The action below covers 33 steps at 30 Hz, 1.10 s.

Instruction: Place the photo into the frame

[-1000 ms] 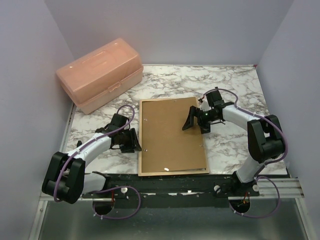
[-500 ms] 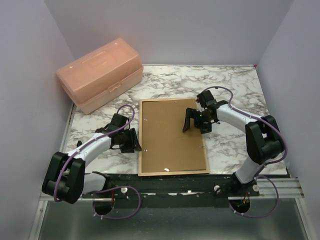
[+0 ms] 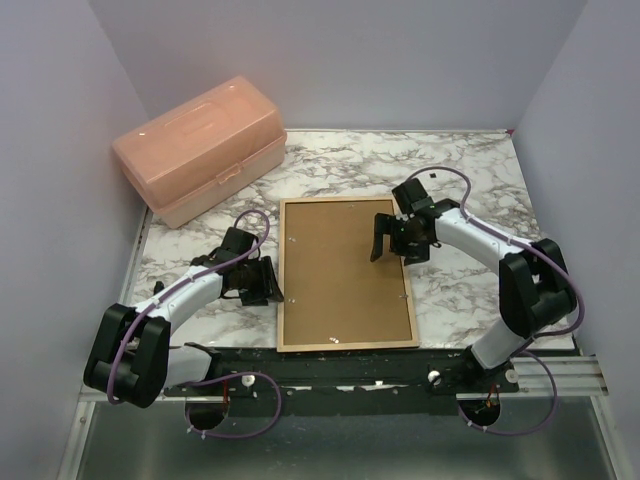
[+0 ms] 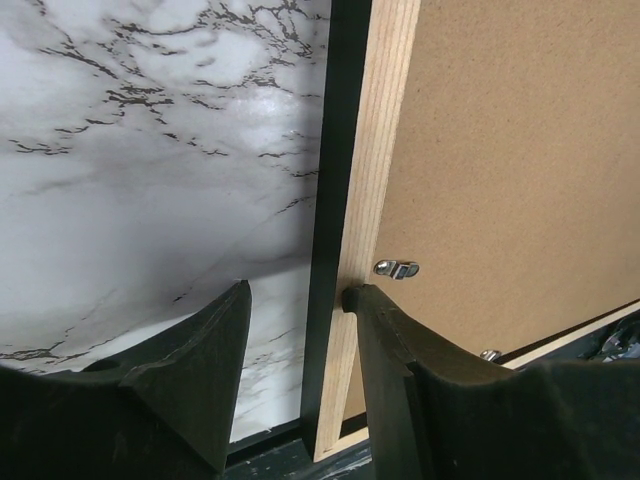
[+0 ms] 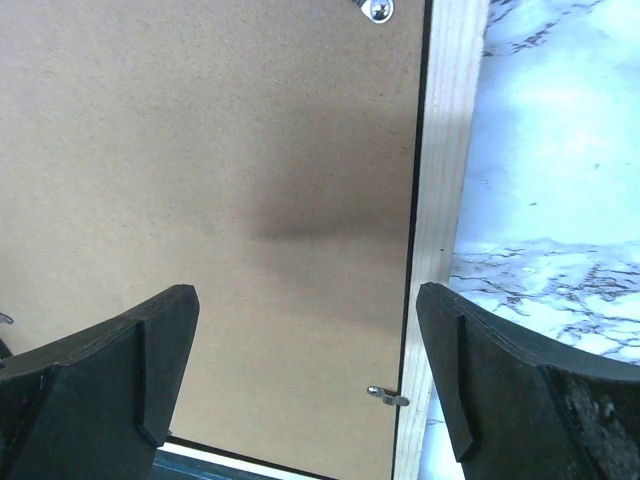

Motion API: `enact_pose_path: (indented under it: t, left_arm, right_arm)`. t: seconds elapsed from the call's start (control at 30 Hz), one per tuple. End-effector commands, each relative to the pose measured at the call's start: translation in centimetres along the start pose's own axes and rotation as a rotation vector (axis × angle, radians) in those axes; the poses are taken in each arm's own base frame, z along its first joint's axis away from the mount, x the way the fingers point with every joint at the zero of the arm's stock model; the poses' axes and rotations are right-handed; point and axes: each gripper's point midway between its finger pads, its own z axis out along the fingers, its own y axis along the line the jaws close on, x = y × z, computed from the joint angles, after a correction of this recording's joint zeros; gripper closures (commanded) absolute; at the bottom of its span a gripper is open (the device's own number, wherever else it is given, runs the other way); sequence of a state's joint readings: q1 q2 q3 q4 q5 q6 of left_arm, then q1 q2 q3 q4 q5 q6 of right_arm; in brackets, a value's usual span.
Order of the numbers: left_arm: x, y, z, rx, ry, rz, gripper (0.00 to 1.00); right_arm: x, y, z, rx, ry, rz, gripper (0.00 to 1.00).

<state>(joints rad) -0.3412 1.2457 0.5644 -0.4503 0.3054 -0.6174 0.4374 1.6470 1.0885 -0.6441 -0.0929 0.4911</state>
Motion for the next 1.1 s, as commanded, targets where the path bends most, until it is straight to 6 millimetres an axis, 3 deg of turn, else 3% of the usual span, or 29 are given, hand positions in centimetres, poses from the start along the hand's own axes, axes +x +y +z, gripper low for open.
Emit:
enact_pose_path:
  t: [0.0,0.23,0.43,0.6,0.87,1.07]
  left_arm:
    - [-0.6,0.6,0.0,-0.033,-0.030,0.016,0.52]
    - [-0.9,-0.1,-0.6,-0.011,-0.056,0.033,0.51]
    - [-1.8,-2.6,-2.5,0.027,-0.131,0.129,0.50]
    - [-1.4,-5.7,-3.1,0.046,-0.151,0.233,0.51]
    - [0.9,-10.2,-0.9,0.099,-0.071,0.300,0.57]
    - [2.8,-12.0,1.0,0.065,0.003,0.329,0.58]
  right_arm:
    - [-1.4,0.1,-1.8,0.016,-0.071,0.013,0.00]
    - [-1.0,0.2,-2.6,0.001,-0.074,0.022,0.00]
    - [0.9,-0.8,-3.0,0.010,-0.064,0.030,0.00]
    - [2.4,-1.8,-3.4,0.026,-0.056,0.038,0.02]
    - [3.6,-0.7,-4.3,-0.067,-0.056,0.013,0.05]
    - [4.8,-0.1,-3.9,-0.121,-0.007,0.006,0.09]
